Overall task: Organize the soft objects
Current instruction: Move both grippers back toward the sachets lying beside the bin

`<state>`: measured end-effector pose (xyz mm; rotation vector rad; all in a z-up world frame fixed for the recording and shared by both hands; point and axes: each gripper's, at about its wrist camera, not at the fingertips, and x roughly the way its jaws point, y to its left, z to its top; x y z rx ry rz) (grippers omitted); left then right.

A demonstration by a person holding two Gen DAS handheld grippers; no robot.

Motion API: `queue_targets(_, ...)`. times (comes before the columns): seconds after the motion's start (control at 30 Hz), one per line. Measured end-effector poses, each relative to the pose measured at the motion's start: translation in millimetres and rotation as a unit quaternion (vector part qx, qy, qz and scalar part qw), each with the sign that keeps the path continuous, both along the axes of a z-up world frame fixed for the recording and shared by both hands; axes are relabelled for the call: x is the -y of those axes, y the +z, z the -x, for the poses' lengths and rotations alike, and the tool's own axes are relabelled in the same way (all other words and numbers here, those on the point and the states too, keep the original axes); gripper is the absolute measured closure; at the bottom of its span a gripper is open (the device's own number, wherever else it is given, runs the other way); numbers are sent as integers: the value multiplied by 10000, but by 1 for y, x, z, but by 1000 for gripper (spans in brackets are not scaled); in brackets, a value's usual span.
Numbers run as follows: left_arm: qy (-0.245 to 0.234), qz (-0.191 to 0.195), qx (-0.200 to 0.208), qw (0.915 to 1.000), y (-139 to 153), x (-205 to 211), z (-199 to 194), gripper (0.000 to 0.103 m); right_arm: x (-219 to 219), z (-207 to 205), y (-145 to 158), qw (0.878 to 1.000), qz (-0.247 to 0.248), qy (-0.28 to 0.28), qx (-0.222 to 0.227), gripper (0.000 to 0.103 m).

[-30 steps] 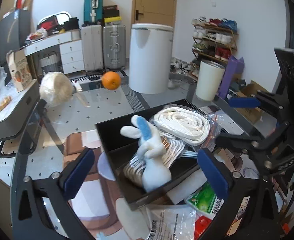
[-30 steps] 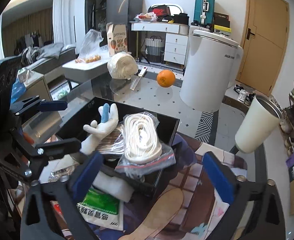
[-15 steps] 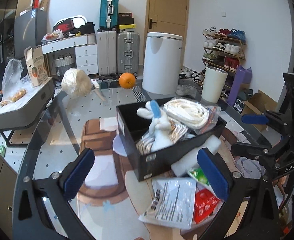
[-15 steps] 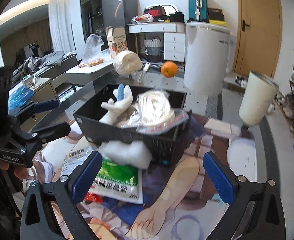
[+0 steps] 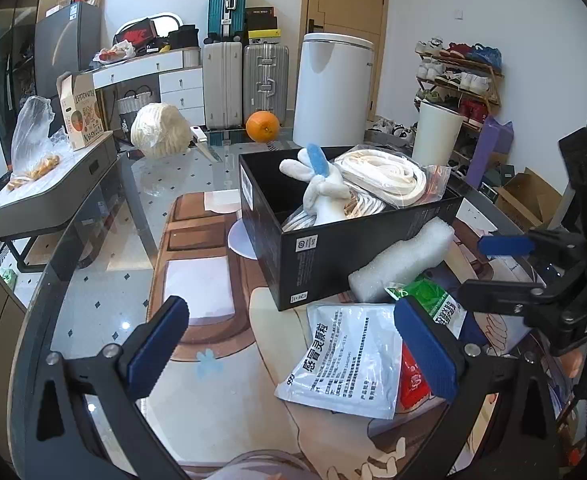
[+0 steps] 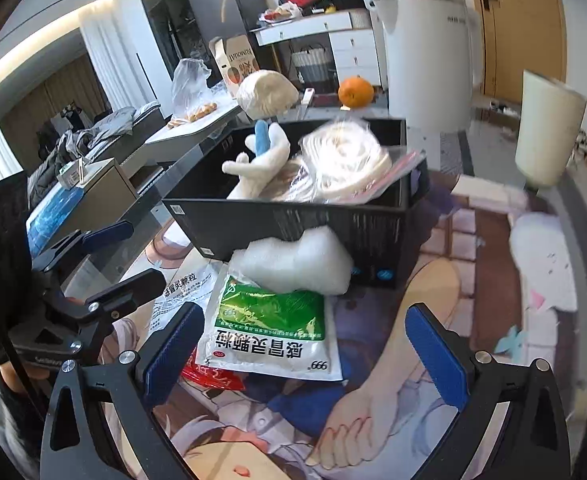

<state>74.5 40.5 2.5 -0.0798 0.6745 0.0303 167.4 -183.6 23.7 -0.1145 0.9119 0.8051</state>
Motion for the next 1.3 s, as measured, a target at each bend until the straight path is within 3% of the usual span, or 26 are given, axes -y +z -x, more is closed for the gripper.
queue_targets(0.27, 91, 111, 40, 9999, -3, -7, 7, 0, -15, 7, -8, 9994, -66, 254, -226, 1)
queue_targets(0.37, 129, 89, -68, 9999, -7, -8, 8, 0, -22, 7, -14, 9992, 75, 270, -291, 1)
queue_targets(0.5, 127, 226, 75, 9996, -5, -13, 14, 0, -25, 4, -20, 9992, 168, 168, -332, 1)
queue_targets(0.77, -86, -7, -38, 10000, -2, -4, 7, 0, -17, -6, -24, 9987, 208, -85, -457, 1)
queue_targets(0.9, -335, 83, -108, 9993, -1, 1, 4, 0, -12, -7, -24, 9986, 313, -129, -402, 1)
queue_targets(1.03, -504, -67, -198, 9985, -1, 9, 2, 0, -7, -9, -24, 9985, 365, -128, -398, 1)
queue_targets(1.3, -520, -181, -360, 9978, -8, 14, -4, 0, 4, -10, -27, 9957, 894, -239, -61, 1)
